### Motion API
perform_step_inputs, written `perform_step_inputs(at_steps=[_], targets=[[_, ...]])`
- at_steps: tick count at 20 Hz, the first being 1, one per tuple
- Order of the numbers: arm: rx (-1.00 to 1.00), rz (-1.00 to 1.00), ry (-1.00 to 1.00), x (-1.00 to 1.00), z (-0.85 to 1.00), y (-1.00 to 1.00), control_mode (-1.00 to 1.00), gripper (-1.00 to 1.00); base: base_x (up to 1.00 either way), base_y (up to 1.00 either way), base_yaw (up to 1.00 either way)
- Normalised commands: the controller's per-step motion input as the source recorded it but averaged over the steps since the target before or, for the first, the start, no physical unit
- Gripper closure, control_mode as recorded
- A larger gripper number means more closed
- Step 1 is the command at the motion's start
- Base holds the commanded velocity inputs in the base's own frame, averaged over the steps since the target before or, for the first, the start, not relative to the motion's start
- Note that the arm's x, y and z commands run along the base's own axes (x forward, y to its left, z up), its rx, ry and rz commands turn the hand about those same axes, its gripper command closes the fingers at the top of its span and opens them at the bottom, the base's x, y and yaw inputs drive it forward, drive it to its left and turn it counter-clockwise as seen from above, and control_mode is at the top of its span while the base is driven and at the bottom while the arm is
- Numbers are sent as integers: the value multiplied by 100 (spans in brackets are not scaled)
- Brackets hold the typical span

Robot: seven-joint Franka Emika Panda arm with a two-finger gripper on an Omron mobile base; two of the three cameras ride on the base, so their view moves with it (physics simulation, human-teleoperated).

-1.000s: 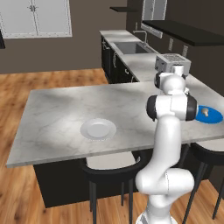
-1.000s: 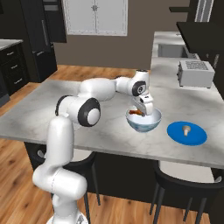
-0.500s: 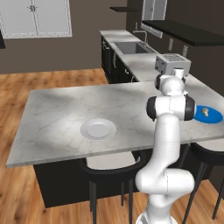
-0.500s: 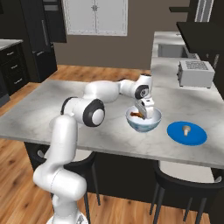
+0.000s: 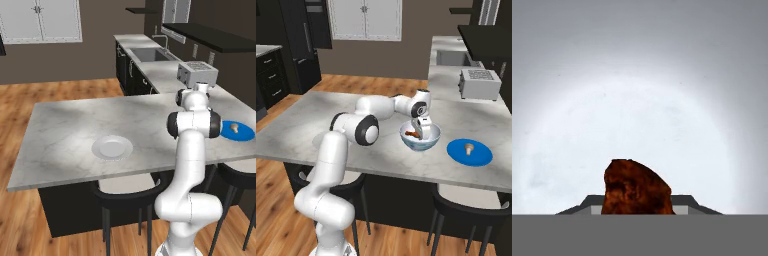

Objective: Pick the chicken drumstick and mushroom from their plates and place them in the bowl. Then put the bowl in the fridge.

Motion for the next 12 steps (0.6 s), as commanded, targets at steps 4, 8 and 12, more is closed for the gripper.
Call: perform_step_inputs(at_steps=[4,8,12], targets=[[0,-1,-1,5,-17,-6,-100,100,0,0,0],[0,0,-2,3,0,-17,-100,100,0,0,0],[0,0,0,0,0,-9,-100,-100,0,0,0]])
